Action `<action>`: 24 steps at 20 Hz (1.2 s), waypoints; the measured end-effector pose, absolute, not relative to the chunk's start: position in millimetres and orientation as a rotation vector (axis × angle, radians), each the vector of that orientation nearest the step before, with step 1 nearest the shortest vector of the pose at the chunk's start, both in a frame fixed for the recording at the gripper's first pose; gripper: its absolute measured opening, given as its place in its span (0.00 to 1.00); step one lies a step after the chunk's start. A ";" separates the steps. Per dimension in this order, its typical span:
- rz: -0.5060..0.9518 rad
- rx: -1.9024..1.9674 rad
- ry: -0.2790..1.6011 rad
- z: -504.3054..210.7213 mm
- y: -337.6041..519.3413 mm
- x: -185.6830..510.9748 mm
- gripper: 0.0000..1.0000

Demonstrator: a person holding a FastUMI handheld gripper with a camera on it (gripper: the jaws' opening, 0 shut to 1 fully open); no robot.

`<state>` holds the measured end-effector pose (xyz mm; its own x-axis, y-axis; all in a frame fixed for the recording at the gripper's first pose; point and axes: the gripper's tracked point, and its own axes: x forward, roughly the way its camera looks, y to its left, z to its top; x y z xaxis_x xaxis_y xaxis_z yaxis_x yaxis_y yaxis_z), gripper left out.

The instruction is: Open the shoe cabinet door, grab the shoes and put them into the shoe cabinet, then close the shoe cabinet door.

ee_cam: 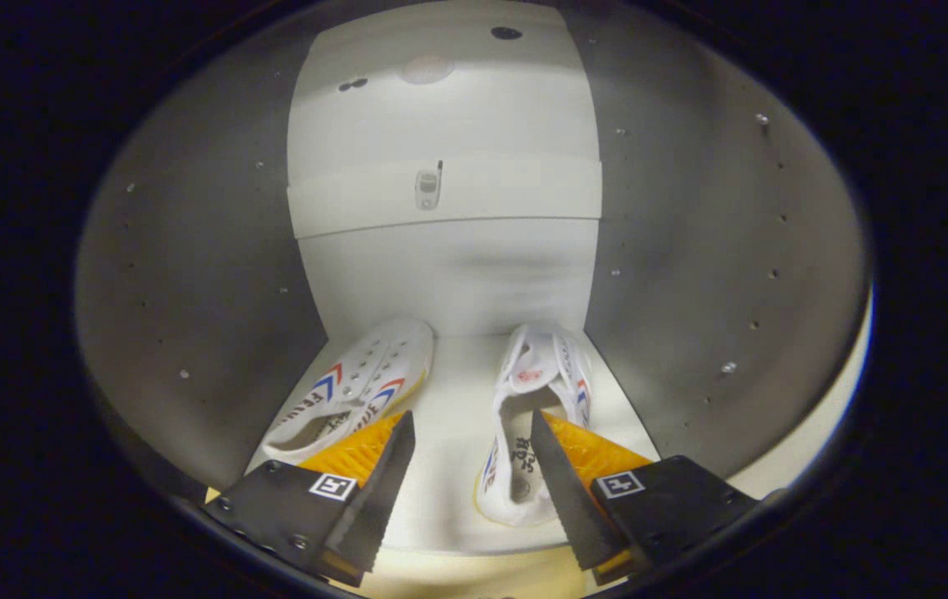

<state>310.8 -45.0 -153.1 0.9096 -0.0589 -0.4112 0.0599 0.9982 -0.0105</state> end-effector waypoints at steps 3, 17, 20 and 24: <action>-0.066 -0.002 0.389 -137.4 -37.9 275.3 0.92; -0.120 0.008 0.141 -41.6 1.1 15.0 0.97; -0.148 0.010 0.121 -28.2 -16.3 -45.4 0.97; -0.239 0.026 0.068 -5.7 -62.7 -117.0 0.97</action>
